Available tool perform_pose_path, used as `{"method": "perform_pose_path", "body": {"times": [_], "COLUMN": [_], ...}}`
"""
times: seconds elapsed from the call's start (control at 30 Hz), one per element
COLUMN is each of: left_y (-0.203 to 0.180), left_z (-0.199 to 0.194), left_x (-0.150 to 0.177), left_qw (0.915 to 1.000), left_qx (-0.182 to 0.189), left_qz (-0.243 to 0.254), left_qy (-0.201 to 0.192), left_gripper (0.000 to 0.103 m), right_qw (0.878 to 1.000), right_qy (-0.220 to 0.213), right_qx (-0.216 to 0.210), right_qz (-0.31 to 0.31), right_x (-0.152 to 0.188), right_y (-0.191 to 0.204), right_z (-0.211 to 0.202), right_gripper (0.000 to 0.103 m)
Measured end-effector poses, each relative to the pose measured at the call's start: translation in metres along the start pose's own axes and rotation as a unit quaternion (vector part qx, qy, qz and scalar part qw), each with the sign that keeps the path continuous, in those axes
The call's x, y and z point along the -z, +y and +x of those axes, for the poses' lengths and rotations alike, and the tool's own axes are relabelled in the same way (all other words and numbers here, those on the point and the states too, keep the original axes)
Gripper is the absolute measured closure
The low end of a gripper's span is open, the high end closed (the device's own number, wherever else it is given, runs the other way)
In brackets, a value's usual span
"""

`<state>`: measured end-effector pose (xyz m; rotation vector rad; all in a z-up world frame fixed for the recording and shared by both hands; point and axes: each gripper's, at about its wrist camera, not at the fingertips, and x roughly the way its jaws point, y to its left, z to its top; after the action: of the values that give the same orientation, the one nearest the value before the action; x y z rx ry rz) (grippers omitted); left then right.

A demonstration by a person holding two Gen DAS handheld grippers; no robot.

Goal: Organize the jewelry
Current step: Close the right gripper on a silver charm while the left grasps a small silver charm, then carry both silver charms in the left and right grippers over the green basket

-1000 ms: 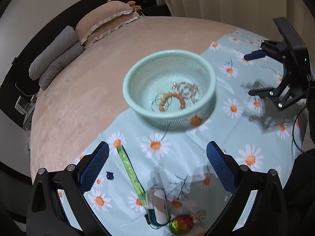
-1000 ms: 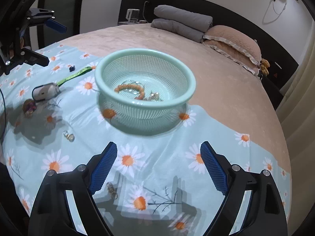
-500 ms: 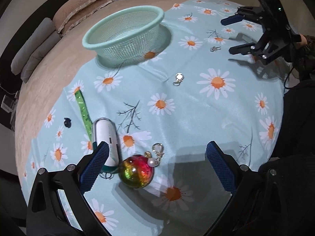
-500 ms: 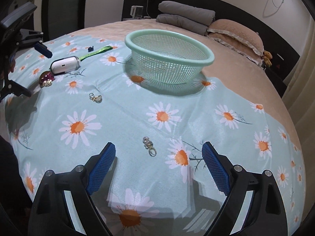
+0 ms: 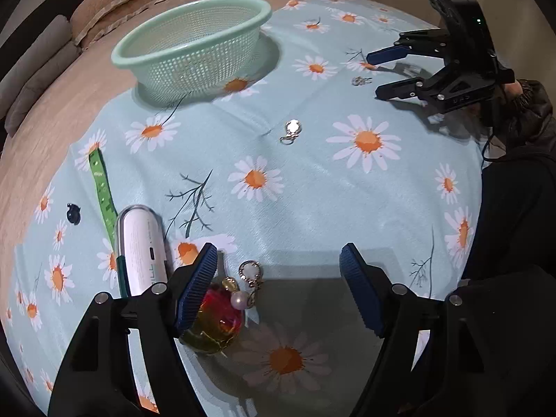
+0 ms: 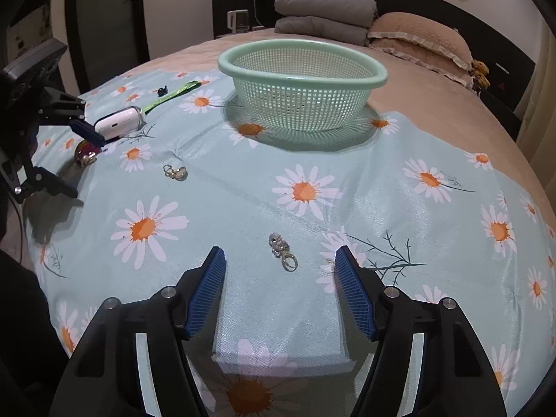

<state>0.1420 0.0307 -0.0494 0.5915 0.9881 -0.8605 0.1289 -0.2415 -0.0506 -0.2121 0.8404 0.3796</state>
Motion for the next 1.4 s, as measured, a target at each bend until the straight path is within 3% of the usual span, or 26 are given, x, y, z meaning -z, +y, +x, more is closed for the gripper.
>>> {"method": "perform_pose_path", "body": {"times": [0.2,0.37,0.5,0.57,0.77,1.1,1.4], "left_y": [0.003,0.010,0.011,0.009,0.010,0.005,0.004], "left_z": [0.003,0.003,0.002,0.001,0.002,-0.015,-0.059], "left_x": [0.003,0.006,0.007,0.008,0.008,0.010,0.000], "left_qw": [0.9998,0.9994,0.9991,0.9989,0.9978,0.9977,0.9982], "left_qx": [0.018,0.025,0.027,0.033,0.045,0.039,0.011], "left_qz": [-0.008,-0.025,-0.033,-0.034,-0.047,-0.056,-0.055], "left_qy": [0.001,0.001,0.001,0.001,0.000,0.003,-0.022], "left_gripper": [0.037,0.057,0.068,0.081,0.094,0.098,0.098], "right_qw": [0.998,0.998,0.998,0.997,0.997,0.996,0.996], "right_qy": [0.008,0.011,0.010,0.011,0.011,0.005,-0.019], "right_qx": [-0.031,-0.040,-0.043,-0.046,-0.053,-0.063,-0.073], "right_qz": [0.047,0.043,0.050,0.053,0.053,0.060,0.042], "right_x": [-0.002,-0.002,0.000,0.000,0.003,0.012,0.005], "right_y": [-0.010,-0.005,-0.006,-0.007,-0.007,-0.006,0.003], "right_z": [0.011,0.012,0.012,0.012,0.007,-0.014,-0.052], "right_gripper": [0.073,0.091,0.093,0.093,0.094,0.093,0.093]}}
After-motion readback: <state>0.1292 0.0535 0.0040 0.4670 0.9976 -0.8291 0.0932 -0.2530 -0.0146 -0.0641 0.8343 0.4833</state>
